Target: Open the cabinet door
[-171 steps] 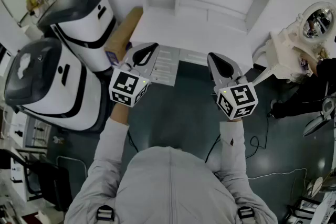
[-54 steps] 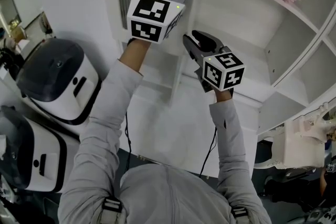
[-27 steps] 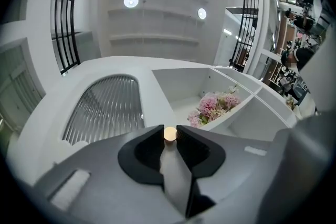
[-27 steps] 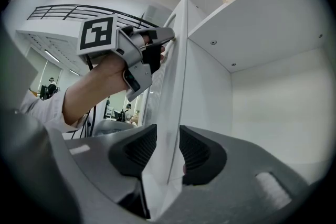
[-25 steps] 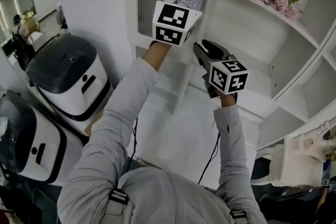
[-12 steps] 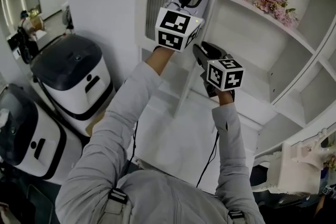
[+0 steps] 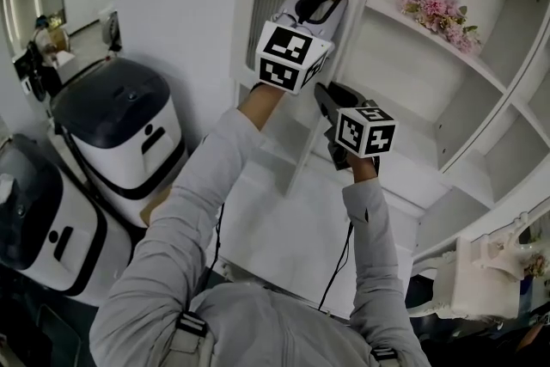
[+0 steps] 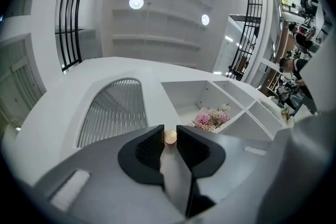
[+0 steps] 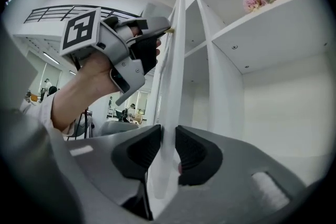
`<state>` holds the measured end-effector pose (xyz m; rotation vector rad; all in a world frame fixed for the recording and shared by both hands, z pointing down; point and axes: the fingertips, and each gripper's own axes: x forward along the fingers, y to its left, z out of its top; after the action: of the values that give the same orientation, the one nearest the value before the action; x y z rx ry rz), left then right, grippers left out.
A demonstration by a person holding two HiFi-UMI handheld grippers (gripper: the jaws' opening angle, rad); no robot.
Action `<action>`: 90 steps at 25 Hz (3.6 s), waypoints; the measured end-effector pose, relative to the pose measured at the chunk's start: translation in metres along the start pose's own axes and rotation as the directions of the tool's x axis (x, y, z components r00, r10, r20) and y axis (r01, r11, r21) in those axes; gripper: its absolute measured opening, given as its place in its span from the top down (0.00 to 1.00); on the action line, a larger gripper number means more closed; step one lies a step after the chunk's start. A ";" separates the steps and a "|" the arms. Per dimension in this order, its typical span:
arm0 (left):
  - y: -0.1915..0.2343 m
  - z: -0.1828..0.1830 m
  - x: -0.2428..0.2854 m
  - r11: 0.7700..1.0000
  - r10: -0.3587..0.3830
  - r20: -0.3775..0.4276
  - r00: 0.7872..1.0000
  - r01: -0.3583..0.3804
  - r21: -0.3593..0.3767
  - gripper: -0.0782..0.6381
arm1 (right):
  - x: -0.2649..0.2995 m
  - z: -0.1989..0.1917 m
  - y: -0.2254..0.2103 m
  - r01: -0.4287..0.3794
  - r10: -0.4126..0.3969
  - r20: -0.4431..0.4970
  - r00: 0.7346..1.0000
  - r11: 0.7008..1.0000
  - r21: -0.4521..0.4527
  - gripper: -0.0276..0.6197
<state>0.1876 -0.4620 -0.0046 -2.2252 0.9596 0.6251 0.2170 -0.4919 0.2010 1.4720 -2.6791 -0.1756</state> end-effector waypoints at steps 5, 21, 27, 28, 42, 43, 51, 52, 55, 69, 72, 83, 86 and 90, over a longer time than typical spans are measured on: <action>0.005 0.014 -0.018 1.000 -0.024 0.017 1.000 0.025 -0.017 0.76 | -0.008 0.002 0.024 0.007 -0.007 0.011 1.000 1.000 -0.009 0.83; 0.035 0.056 -0.085 0.991 -0.087 0.037 0.996 0.090 -0.099 0.75 | -0.016 0.011 0.112 0.059 -0.059 0.050 0.997 0.998 -0.001 0.84; 0.045 0.064 -0.101 0.993 -0.076 0.027 0.997 0.078 -0.085 0.75 | -0.016 0.012 0.136 0.016 -0.016 0.080 0.997 1.000 0.001 0.84; 0.047 0.065 -0.103 0.994 -0.072 0.025 0.997 0.073 -0.078 0.75 | -0.015 0.013 0.139 0.000 -0.001 0.091 0.996 1.000 0.003 0.84; 0.083 0.081 -0.141 0.993 -0.070 0.001 0.998 0.069 -0.093 0.74 | 0.003 0.020 0.195 -0.085 0.083 0.138 0.987 0.996 0.011 0.83; 0.089 0.082 -0.146 0.992 -0.071 0.013 0.997 0.072 -0.102 0.74 | 0.006 0.021 0.202 -0.092 0.090 0.139 0.986 0.996 0.006 0.82; 0.150 0.087 -0.191 0.983 -0.113 0.056 0.992 0.120 -0.137 0.78 | 0.050 0.030 0.263 -0.021 0.025 0.170 0.985 0.999 -0.028 0.81; 0.155 0.087 -0.194 0.983 -0.118 0.056 0.992 0.124 -0.137 0.78 | 0.055 0.031 0.267 -0.012 0.015 0.172 0.985 1.000 -0.020 0.81; 0.177 0.082 -0.204 0.979 -0.116 0.060 0.991 0.124 -0.163 0.79 | 0.072 0.032 0.283 -0.012 0.014 0.155 0.988 1.000 -0.017 0.81; 0.225 0.056 -0.235 0.951 -0.189 0.078 0.979 0.203 -0.232 0.82 | 0.126 0.039 0.316 0.165 -0.153 0.137 0.979 0.983 -0.082 0.81; 0.221 0.051 -0.238 0.947 -0.204 0.073 0.976 0.215 -0.240 0.82 | 0.123 0.038 0.317 0.191 -0.178 0.129 0.975 0.977 -0.091 0.81; 0.207 0.037 -0.276 0.981 -0.167 -0.075 0.983 0.158 -0.117 0.87 | 0.087 0.031 0.315 0.165 -0.153 0.101 0.983 0.980 -0.112 0.85; 0.193 0.036 -0.289 0.985 -0.167 -0.112 0.980 0.160 -0.063 0.87 | 0.060 0.033 0.298 0.191 -0.179 0.102 0.979 0.974 -0.123 0.89; 0.163 0.033 -0.297 0.988 -0.148 -0.167 0.975 0.153 0.012 0.87 | 0.017 0.030 0.267 0.252 -0.241 0.084 0.967 0.951 -0.177 0.95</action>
<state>-0.1271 -0.3879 0.1011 -2.3298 0.8630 0.3625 -0.0190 -0.3628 0.2084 1.7597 -2.4325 -0.4813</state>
